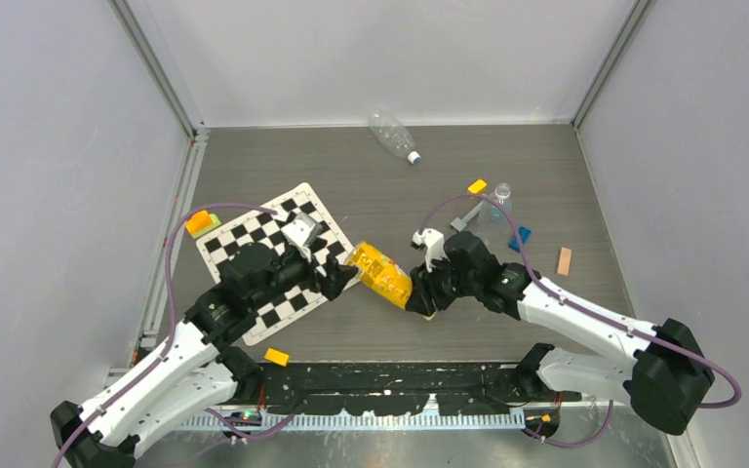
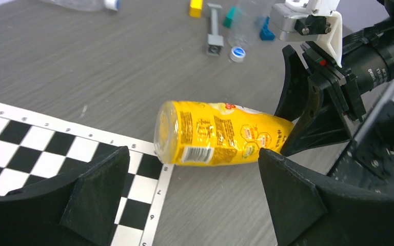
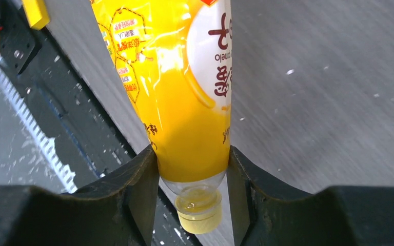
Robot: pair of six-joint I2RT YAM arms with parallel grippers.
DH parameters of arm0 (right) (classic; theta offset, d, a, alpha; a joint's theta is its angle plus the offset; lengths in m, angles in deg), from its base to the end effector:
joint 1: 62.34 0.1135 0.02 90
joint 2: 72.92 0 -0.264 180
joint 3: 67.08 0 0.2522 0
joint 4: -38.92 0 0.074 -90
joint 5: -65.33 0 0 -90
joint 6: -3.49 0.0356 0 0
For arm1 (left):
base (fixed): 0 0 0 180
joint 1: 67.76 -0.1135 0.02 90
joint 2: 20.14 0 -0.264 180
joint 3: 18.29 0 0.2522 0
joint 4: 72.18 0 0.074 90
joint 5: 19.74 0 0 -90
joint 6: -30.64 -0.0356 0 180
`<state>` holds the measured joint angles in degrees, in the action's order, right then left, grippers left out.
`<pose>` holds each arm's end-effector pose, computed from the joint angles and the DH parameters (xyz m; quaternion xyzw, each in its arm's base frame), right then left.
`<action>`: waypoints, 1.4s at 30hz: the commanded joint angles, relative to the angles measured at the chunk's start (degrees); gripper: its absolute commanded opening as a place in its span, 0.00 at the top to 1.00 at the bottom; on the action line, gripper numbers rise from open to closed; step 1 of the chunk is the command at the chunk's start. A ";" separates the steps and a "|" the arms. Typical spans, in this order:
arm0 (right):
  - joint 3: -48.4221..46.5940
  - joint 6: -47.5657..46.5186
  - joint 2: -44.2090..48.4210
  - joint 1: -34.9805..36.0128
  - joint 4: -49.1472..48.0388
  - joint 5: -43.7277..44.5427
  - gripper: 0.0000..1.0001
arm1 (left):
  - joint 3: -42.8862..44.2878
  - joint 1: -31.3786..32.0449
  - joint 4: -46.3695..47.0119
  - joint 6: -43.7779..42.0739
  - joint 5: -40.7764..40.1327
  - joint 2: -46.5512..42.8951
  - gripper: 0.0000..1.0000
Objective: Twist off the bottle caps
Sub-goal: Pick up the plastic bottle from the corner of the board.
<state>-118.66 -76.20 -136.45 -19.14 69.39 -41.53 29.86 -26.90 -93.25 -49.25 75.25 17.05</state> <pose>0.1597 0.1642 0.2247 -0.3130 0.8514 0.2994 0.2959 0.1228 -0.1103 0.3018 0.2300 0.7311 -0.3061 0.5647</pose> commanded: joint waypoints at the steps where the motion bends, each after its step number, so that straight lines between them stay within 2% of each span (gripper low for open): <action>1: 1.15 -2.04 5.56 1.22 -2.71 -5.56 0.75 | 4.45 -0.08 -3.17 -2.56 8.36 3.63 0.00; 6: 2.07 -3.01 7.18 3.00 -3.21 -7.28 0.75 | 6.83 -0.07 -3.56 -2.22 13.28 10.19 0.00; 10: 1.18 -4.04 4.73 4.56 -2.16 -7.74 0.75 | 6.96 -0.04 -1.36 -0.86 13.65 13.06 0.00; 16: 0.97 -6.30 3.24 7.19 -2.93 -6.03 0.75 | 9.89 -0.06 -6.93 -2.84 18.75 17.63 0.00; 26: 8.62 -11.03 10.51 8.29 -14.42 -3.01 0.77 | 11.89 -0.04 -11.62 -5.13 26.83 21.94 0.00; 31: 10.84 -14.27 14.16 8.30 -19.31 2.20 0.78 | 12.46 -0.05 -12.52 -4.94 30.17 24.37 0.01; 35: 13.42 -18.60 16.00 8.30 -23.92 3.54 0.78 | 13.84 -0.08 -14.70 -5.55 30.59 26.92 0.12; 42: 14.18 -18.85 15.90 8.31 -26.43 12.20 0.76 | 13.55 -0.08 -13.83 -5.98 30.40 26.14 0.51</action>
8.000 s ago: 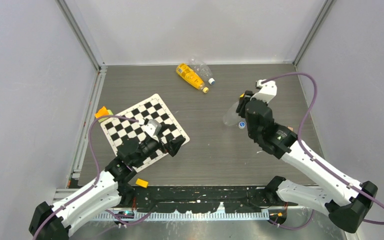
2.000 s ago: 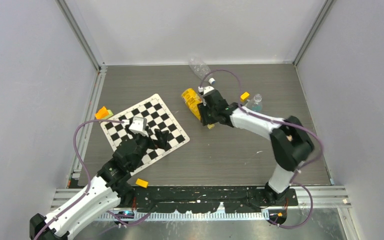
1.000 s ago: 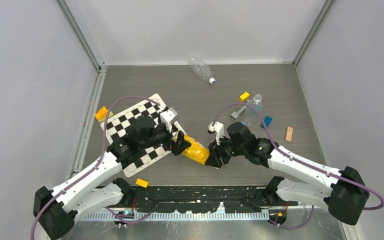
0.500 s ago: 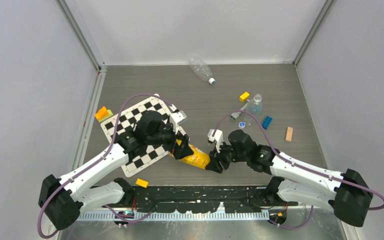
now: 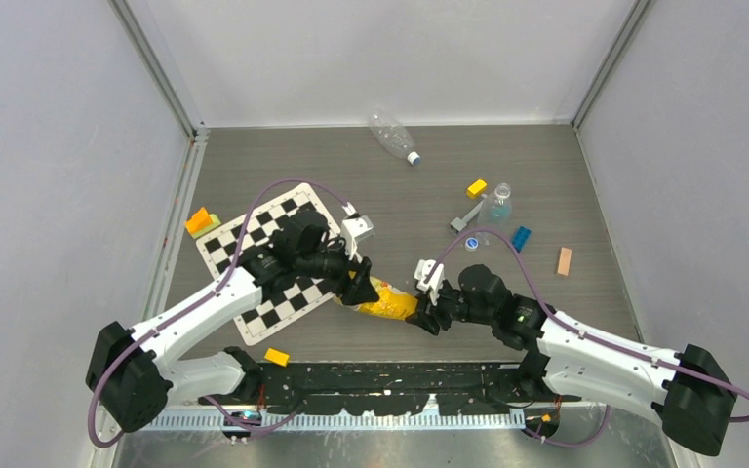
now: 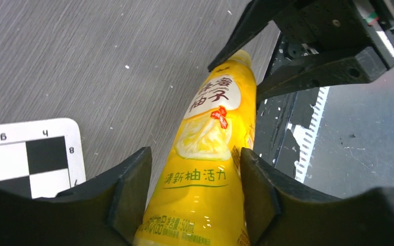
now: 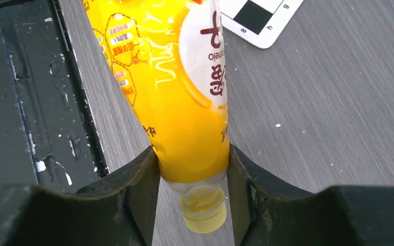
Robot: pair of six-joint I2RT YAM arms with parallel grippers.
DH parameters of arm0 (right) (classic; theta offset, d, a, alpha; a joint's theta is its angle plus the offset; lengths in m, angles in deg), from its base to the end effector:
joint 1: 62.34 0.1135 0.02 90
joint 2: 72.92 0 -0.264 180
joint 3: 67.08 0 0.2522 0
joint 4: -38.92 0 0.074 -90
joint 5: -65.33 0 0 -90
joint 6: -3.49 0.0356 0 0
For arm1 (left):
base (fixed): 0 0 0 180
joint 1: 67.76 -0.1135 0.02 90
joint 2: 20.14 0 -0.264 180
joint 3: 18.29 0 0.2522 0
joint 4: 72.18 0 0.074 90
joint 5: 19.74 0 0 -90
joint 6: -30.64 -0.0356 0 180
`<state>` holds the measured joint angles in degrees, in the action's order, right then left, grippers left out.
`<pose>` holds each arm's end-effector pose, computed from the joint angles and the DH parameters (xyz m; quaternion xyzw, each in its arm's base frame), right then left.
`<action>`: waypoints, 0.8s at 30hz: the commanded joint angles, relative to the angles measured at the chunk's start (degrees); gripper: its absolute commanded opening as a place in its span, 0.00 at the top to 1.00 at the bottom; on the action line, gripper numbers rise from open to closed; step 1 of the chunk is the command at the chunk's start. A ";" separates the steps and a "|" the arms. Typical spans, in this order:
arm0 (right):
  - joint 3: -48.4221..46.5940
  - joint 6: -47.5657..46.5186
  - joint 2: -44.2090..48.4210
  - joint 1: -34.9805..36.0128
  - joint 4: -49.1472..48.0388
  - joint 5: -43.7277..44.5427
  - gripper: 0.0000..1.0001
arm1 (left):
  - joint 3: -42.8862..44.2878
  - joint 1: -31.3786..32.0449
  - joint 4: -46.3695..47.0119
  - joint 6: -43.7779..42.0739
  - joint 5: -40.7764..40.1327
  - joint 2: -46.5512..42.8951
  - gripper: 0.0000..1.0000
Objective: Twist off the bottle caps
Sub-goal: Pick up the plastic bottle from the corner of the board.
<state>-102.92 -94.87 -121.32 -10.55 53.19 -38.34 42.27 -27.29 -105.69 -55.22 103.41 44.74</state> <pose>0.1095 0.1528 0.2071 -0.4778 0.7007 0.2866 0.4456 0.1710 -0.1715 0.2699 0.3875 0.7788 -0.3970 0.2927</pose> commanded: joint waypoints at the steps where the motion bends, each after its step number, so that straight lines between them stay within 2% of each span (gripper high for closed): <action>1: -1.60 0.13 0.42 -0.28 -10.43 9.76 0.75 | 0.77 0.31 -0.98 -0.01 2.02 -2.22 0.56; 5: -1.53 2.83 -1.04 -0.29 -13.31 12.66 0.66 | -0.39 0.34 0.92 0.22 1.61 -4.08 0.70; 8: -1.39 6.44 -2.14 -0.24 -16.44 15.68 0.53 | -0.43 0.32 1.03 0.51 -0.59 -5.06 0.80; 13: -2.21 14.15 -2.74 -0.29 -19.55 20.86 0.44 | -3.05 0.34 3.78 1.24 -5.98 -7.79 0.98; 21: -8.57 24.64 -3.33 -0.29 -14.09 25.86 0.33 | -9.50 0.36 14.96 4.84 -11.64 -13.50 1.00; 24: -8.81 26.47 -2.93 -0.24 -15.14 26.80 0.29 | -11.31 0.34 17.17 5.93 -13.58 -15.72 1.00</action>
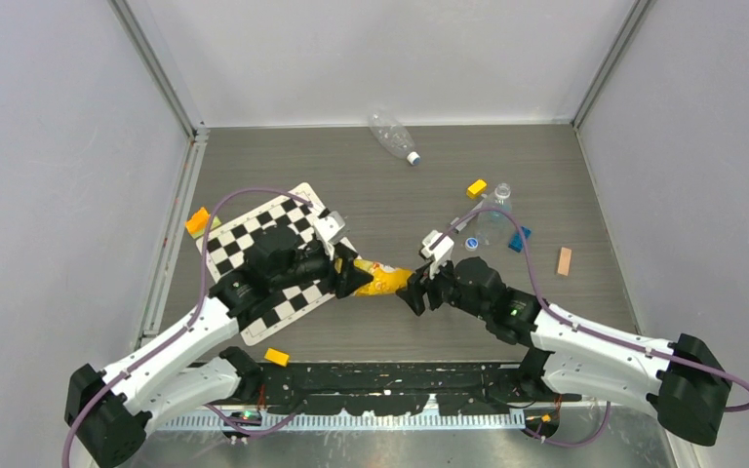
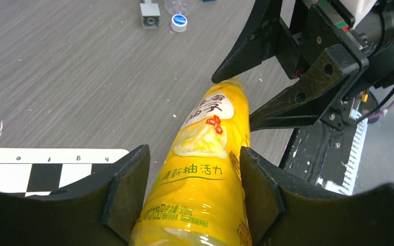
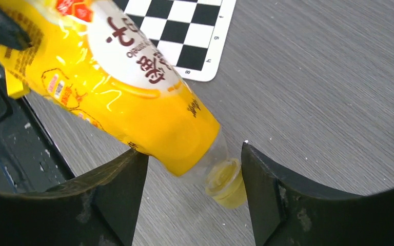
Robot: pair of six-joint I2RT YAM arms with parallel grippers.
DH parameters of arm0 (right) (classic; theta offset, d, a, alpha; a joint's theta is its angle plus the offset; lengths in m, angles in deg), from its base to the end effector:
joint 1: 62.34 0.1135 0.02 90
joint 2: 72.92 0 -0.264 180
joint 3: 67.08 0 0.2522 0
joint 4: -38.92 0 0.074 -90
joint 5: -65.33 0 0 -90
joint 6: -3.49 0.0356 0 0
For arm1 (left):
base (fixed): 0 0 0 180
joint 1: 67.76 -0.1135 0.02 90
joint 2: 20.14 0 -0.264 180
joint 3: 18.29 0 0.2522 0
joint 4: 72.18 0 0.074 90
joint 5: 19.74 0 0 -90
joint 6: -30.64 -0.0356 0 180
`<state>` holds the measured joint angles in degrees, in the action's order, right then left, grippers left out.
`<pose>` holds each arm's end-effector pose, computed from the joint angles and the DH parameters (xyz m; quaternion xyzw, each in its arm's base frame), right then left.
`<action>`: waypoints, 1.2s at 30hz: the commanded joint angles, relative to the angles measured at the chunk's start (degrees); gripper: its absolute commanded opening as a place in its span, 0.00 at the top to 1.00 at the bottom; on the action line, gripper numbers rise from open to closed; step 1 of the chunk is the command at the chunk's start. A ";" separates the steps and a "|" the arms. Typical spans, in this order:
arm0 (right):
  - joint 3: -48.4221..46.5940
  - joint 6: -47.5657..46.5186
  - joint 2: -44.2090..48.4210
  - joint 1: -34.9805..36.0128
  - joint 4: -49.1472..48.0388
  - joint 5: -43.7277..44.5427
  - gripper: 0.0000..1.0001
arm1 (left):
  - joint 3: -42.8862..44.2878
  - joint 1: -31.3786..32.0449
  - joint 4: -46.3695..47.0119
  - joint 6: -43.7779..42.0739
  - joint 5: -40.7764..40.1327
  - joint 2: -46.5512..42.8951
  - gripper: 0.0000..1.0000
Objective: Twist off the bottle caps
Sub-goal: Pick up the plastic bottle from the corner of the board.
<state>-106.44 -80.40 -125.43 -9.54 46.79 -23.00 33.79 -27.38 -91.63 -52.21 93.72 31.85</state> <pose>0.1261 0.1644 0.2263 -0.3190 0.7599 0.2680 0.4989 0.1510 -0.1470 0.2865 0.3411 0.7319 -0.3799 0.4512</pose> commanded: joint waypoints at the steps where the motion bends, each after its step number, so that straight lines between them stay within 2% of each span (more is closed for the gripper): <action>1: -5.08 13.10 1.71 -1.27 -9.65 12.29 0.27 | -3.28 0.45 3.36 2.95 -4.35 -3.48 1.00; 5: -4.22 16.00 3.53 -1.29 -12.02 13.56 0.22 | -4.86 0.46 3.44 3.00 -7.13 -6.36 1.00; 13: -3.93 20.26 4.33 -1.29 -14.32 13.94 0.20 | -9.25 0.43 6.91 3.21 -11.06 -11.93 1.00; 20: -3.59 24.52 5.14 -1.29 -14.68 20.19 0.20 | -11.56 0.45 9.51 4.16 -13.59 -15.12 1.00; 24: -6.36 31.42 4.66 -1.38 -8.16 27.16 0.20 | -14.62 0.40 13.32 5.27 -16.19 -18.56 1.00; 28: -8.89 38.00 2.13 -1.38 -5.55 27.16 0.20 | -19.87 0.46 23.02 6.88 -16.94 -22.57 1.00; 31: -8.24 44.82 -0.23 -1.38 -9.27 26.90 0.20 | -23.09 0.47 29.25 7.34 -16.96 -24.37 1.00; 36: -5.62 58.14 -3.54 -1.38 -15.18 29.54 0.21 | -25.50 0.43 34.22 6.74 -17.42 -26.02 1.00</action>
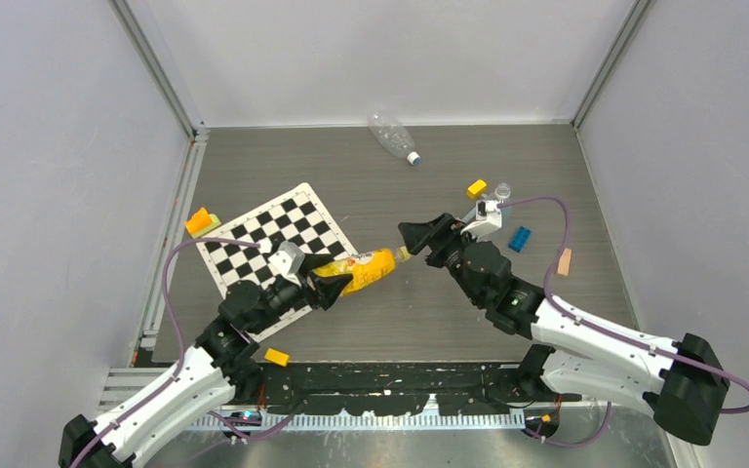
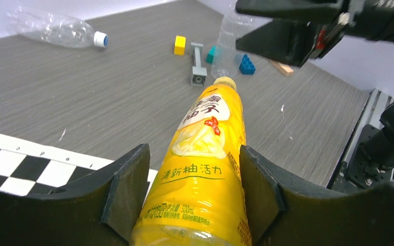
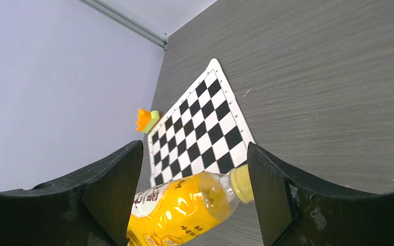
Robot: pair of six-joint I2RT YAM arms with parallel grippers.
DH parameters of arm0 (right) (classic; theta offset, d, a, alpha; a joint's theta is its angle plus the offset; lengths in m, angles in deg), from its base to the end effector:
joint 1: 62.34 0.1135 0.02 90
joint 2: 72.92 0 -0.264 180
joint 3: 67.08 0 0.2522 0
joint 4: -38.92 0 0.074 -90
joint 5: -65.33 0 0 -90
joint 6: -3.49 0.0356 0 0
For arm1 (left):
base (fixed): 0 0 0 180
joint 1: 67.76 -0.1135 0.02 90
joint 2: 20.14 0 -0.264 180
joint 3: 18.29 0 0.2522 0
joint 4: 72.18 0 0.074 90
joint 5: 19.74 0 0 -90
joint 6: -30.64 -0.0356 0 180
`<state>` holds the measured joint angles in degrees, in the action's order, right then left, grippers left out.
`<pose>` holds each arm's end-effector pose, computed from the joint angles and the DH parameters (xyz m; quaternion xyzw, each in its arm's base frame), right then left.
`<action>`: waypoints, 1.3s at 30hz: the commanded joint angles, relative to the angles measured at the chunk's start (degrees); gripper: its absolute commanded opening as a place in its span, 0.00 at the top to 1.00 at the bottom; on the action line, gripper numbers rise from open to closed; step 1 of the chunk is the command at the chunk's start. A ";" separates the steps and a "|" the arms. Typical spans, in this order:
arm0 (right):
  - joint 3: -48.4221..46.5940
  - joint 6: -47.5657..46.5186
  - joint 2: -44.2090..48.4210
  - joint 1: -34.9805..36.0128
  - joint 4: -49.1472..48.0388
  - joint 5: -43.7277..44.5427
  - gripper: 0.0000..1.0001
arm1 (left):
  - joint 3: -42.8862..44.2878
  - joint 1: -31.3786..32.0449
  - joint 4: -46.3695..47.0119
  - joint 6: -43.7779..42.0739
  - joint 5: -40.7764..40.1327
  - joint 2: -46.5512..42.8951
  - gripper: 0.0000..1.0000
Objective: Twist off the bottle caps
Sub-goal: Pick up the plastic bottle from the corner of the board.
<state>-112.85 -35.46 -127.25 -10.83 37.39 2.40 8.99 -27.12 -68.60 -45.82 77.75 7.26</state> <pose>0.1498 0.1624 0.2775 0.1521 0.7289 0.3928 0.5396 0.1085 -0.0992 0.2411 0.2065 0.6538 -0.3707 0.6265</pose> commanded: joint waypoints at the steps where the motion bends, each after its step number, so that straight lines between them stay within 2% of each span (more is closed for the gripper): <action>1: 0.80 14.39 -2.64 -0.09 -5.60 4.66 0.21 | -1.14 0.19 12.01 0.30 -1.83 -1.73 1.00; 6: 1.52 22.25 -6.10 -0.06 -7.64 5.54 0.21 | -3.32 0.14 15.60 0.09 -4.01 -3.22 1.00; 15: 3.02 25.38 -10.24 -0.08 -16.82 1.89 0.30 | -3.59 0.17 16.16 -0.35 -2.55 -2.75 1.00; 17: 3.05 25.54 -10.92 -0.09 -18.20 1.13 0.36 | -3.59 0.14 16.59 -0.36 -2.08 -2.24 1.00; 21: 3.30 25.74 -12.12 -0.09 -20.94 -0.33 0.54 | -3.46 0.15 16.93 -0.43 -1.70 -1.36 1.00; 23: 3.46 25.04 -12.42 -0.09 -22.00 -0.50 0.71 | -3.36 0.15 16.43 -0.47 -1.35 -1.02 1.00; 24: 3.67 24.61 -12.39 -0.07 -22.64 -0.43 0.76 | -3.14 0.14 15.81 -0.45 -1.26 -0.84 0.99; 25: 3.78 23.42 -12.26 -0.03 -22.84 -0.30 0.84 | -2.77 0.14 14.85 -0.49 -1.03 -0.64 0.93; 27: 3.87 20.86 -11.42 -0.04 -22.95 -0.13 0.92 | -1.03 0.15 11.64 -1.20 -0.40 -0.15 0.69; 29: 3.31 17.15 -9.90 -0.06 -20.98 -0.18 0.96 | 1.28 0.16 6.64 -1.93 0.29 0.39 0.57; 33: 0.56 7.49 -7.91 -0.09 -15.01 -0.74 0.99 | 4.50 0.14 -0.82 -3.28 -0.51 1.91 0.23; 34: -0.29 6.08 -7.64 -0.09 -14.01 -0.82 0.99 | 5.17 0.18 -2.23 -3.81 -0.54 2.48 0.17; 39: -3.04 -4.92 -6.67 -0.09 -6.69 -0.52 0.99 | 9.79 0.16 -9.60 -5.67 0.19 6.77 0.01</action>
<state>-111.73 -28.36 -135.60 -11.29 25.04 1.55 13.77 -27.12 -70.98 -48.77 76.92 11.30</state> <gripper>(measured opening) 0.430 0.952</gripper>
